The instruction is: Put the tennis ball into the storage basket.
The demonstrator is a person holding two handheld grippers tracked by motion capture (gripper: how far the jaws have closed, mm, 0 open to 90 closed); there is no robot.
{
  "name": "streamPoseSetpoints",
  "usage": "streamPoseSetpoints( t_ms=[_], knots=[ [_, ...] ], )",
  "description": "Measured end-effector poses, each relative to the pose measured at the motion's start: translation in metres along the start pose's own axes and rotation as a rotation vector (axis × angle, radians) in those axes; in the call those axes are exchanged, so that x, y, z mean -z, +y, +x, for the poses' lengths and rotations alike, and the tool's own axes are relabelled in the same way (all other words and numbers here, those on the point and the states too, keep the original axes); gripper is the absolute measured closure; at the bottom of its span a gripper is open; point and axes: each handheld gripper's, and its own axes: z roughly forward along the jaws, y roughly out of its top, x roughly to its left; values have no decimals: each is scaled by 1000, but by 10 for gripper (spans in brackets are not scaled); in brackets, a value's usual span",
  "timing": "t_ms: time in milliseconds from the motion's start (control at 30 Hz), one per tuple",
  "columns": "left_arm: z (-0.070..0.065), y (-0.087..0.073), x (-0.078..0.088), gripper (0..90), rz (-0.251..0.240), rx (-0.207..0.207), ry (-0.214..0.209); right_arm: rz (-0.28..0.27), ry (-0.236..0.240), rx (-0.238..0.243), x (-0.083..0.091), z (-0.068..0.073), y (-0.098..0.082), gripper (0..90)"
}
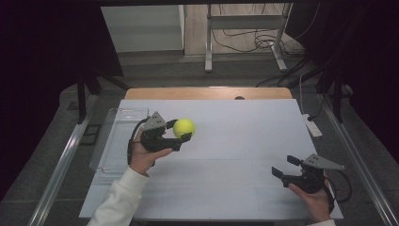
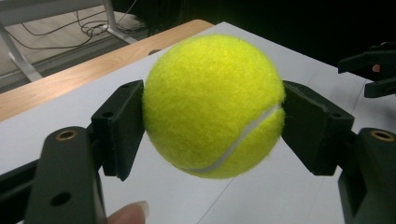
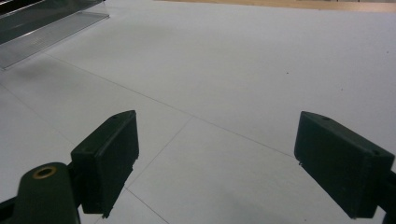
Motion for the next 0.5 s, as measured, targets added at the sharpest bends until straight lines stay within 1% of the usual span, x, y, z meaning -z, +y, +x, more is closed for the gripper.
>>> streamPoseSetpoints(
  t_ms=[500],
  knots=[
    [10,1,10,271,-23,21,30,0,0,5,0,0,0,140]
  ],
)
